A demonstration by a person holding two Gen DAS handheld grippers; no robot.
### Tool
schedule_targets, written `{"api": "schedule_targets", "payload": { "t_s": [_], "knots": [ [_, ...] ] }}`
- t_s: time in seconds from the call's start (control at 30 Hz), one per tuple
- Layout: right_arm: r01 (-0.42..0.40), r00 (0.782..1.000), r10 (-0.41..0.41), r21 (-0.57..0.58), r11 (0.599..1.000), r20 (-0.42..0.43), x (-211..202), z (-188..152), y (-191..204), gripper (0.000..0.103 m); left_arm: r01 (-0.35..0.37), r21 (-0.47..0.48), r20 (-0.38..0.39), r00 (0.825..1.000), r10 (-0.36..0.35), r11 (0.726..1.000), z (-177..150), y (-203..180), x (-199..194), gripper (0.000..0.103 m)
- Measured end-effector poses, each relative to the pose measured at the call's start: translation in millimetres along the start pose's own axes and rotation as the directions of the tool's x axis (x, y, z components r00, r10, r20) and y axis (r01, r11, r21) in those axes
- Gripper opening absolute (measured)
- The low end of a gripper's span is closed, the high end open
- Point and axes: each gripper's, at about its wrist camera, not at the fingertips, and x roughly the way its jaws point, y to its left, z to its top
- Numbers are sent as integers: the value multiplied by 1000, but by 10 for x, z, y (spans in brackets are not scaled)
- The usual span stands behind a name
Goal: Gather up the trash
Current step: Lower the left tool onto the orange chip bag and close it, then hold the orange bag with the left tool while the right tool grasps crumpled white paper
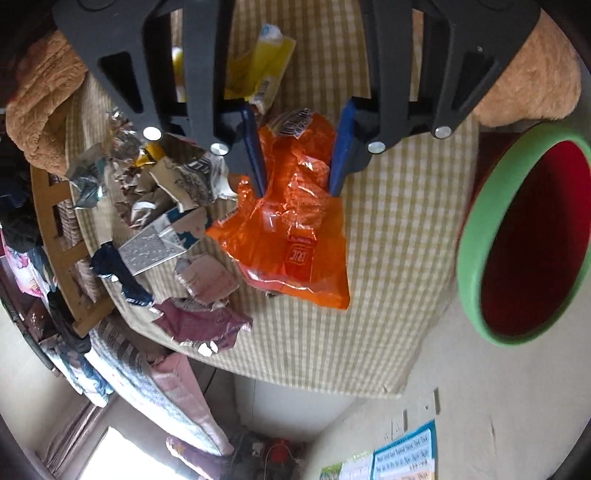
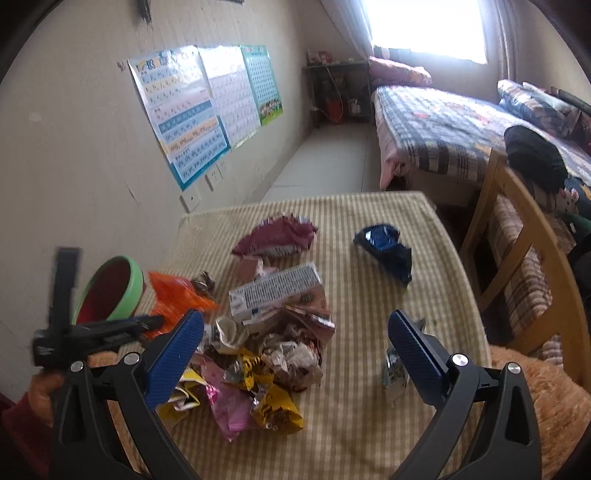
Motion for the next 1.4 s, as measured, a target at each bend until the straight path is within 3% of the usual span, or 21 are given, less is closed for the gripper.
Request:
{"api": "schedule_targets", "payload": {
  "t_s": [0.03, 0.2, 0.37, 0.47, 0.67, 0.83, 1.13, 1.4],
  "knots": [
    [0, 1000, 0, 9, 1000, -19, 44, -32, -30, 96, -3, -6, 16, 1000, 3, 1000, -19, 7, -74, 33],
    [-52, 991, 61, 75, 996, -123, 300, -196, -174, 70, -15, -21, 71, 997, 17, 1000, -117, 18, -350, 33],
    [-84, 975, 107, 122, 989, -197, 516, -329, -243, 45, -47, 36, 95, 995, 43, 998, -231, -101, -446, 33],
    [-118, 966, 152, 165, 979, -208, 568, -355, -275, 45, -43, 57, 92, 995, 38, 997, -272, -141, -444, 33],
    [-98, 956, 154, 224, 970, -250, 686, -418, -411, 47, -21, 17, 21, 1000, 21, 1000, -335, -58, -233, 34],
    [-92, 960, 154, 256, 962, -234, 714, -304, -494, 59, -28, 0, 5, 1000, 28, 1000, -343, -19, -154, 34],
    [-64, 954, 102, 142, 988, -283, 1159, 6, -485, 77, -5, -48, -25, 1000, 4, 999, -369, 70, -57, 41],
    [-95, 946, 112, 73, 993, -304, 1358, 60, -417, 78, -12, -45, -20, 1000, 11, 999, -375, 59, -72, 39]
  ]
}}
